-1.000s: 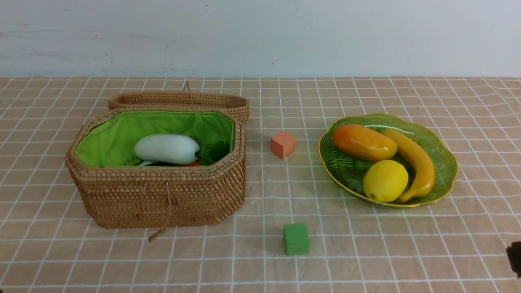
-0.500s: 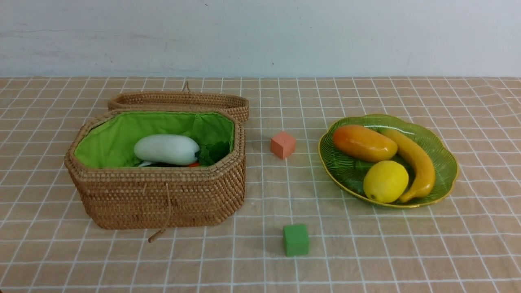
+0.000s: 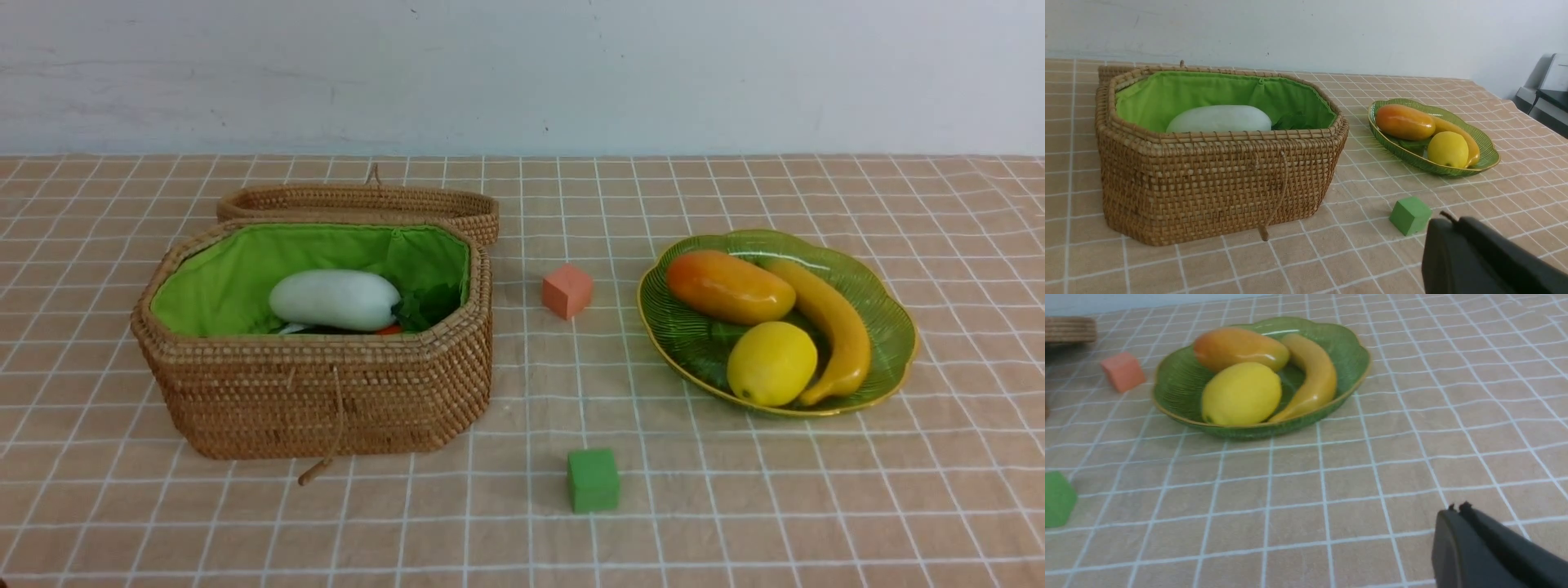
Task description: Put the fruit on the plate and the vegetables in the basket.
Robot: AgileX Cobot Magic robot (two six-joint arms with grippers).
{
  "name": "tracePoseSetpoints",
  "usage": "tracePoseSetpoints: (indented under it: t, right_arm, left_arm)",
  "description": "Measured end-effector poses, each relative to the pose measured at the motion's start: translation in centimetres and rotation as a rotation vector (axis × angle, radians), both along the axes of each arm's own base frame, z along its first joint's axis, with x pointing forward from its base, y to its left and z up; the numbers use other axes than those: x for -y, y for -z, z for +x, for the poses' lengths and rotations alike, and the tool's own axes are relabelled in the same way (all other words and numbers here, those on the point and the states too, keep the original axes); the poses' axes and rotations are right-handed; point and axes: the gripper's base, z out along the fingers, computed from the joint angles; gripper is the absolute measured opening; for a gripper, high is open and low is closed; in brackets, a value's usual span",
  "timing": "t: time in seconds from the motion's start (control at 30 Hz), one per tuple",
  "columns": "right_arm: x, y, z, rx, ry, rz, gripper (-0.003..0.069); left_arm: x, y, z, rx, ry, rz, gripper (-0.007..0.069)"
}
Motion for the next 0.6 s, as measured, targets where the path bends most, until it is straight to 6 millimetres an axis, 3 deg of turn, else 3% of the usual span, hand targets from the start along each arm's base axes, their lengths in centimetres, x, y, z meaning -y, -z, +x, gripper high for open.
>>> tracePoseSetpoints:
  t: [0.1, 0.6]
  right_arm:
    - [0.06, 0.97, -0.15, -0.028, 0.010, 0.001, -0.0018]
    - [-0.02, 1.03, -0.21, -0.034, 0.008, 0.029, -0.0014]
  left_arm:
    - [0.00, 0.03, 0.00, -0.003, 0.000, 0.001, 0.0002]
    - [0.01, 0.10, 0.00, -0.008, 0.001, 0.004, 0.0015]
